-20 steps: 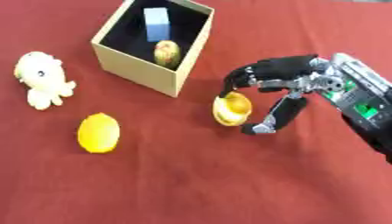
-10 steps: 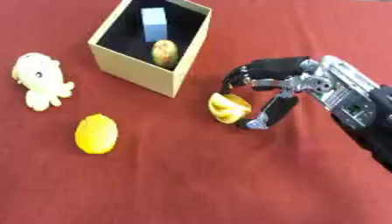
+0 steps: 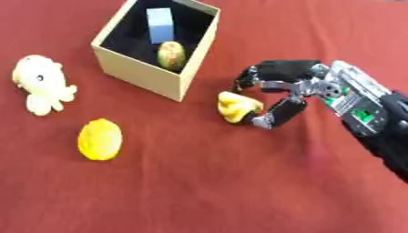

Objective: Pick up objects on the table and place them in the box.

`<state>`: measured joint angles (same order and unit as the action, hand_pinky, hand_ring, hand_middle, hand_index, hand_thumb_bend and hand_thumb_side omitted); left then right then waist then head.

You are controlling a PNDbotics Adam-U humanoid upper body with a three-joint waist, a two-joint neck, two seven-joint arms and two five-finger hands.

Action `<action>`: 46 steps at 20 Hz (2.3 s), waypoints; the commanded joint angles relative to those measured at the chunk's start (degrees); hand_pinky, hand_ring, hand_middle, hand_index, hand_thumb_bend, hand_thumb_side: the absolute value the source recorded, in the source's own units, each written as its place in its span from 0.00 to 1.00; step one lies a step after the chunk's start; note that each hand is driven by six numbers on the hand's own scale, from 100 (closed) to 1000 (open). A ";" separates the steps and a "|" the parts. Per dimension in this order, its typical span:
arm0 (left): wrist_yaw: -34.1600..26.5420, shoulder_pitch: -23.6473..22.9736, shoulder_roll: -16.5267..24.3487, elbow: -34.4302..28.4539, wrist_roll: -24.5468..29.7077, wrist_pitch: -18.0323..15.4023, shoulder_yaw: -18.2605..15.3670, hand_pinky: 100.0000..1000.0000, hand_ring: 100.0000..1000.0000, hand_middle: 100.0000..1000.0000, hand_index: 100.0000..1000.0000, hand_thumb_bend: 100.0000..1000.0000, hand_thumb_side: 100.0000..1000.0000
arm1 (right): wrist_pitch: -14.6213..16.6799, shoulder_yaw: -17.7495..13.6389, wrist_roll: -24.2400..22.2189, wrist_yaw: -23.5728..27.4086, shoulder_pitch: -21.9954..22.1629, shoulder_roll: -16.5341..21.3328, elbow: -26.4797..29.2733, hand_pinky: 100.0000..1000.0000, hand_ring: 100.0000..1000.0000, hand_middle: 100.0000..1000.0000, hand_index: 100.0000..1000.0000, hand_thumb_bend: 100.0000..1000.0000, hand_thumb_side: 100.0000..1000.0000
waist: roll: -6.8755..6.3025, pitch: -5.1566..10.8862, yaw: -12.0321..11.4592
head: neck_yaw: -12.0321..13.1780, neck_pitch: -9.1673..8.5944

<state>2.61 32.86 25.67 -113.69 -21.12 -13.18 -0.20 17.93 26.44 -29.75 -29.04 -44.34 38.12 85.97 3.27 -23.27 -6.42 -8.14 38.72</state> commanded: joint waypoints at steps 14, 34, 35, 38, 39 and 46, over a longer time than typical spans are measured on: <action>0.01 0.06 1.71 -0.90 0.15 0.08 -0.27 0.74 0.75 0.79 0.87 0.22 0.69 | -6.29 -9.57 -1.72 11.89 -8.81 7.03 17.46 0.74 0.74 0.46 0.62 0.00 0.00 | 0.17 2.08 0.94 | 0.46 -0.01; -0.64 1.97 1.36 -0.90 1.29 -0.45 0.62 0.74 0.75 0.79 0.87 0.22 0.68 | 1.46 -8.94 -1.67 -6.46 -26.52 -14.48 -18.84 0.75 0.77 0.49 0.64 0.00 0.00 | 0.56 2.17 -0.82 | -2.67 0.25; -0.67 2.10 1.31 -0.90 1.34 -0.48 0.66 0.74 0.75 0.79 0.87 0.22 0.68 | 1.96 -9.15 -1.12 -7.57 -26.61 -15.12 -19.93 0.76 0.77 0.49 0.64 0.00 0.00 | 0.62 2.09 -0.98 | -2.81 0.15; -0.74 2.20 1.25 -0.90 1.44 -0.47 0.71 0.74 0.75 0.79 0.87 0.22 0.68 | 3.10 -9.70 0.20 -9.75 -26.76 -16.26 -22.26 0.77 0.81 0.55 0.69 0.00 0.01 | 0.73 1.90 -1.31 | -3.02 0.12; -0.75 2.17 1.25 -0.90 1.44 -0.45 0.70 0.74 0.75 0.79 0.87 0.22 0.68 | 3.38 -9.78 0.55 -10.31 -26.79 -16.38 -22.59 0.78 0.84 0.59 0.72 0.00 0.07 | 0.79 1.87 -1.36 | -3.02 0.12; -0.80 2.03 1.21 -0.90 1.48 -0.33 0.75 0.74 0.75 0.79 0.87 0.22 0.68 | 5.30 -10.06 1.42 -13.86 -26.84 -16.13 -22.32 0.87 1.00 0.82 0.89 0.26 0.47 | 0.87 1.86 -1.28 | -2.77 0.12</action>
<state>2.09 34.17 26.17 -113.69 -19.77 -13.53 0.69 22.76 17.16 -28.52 -42.01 -69.64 20.97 62.89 4.44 -22.63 -7.76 -10.94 39.00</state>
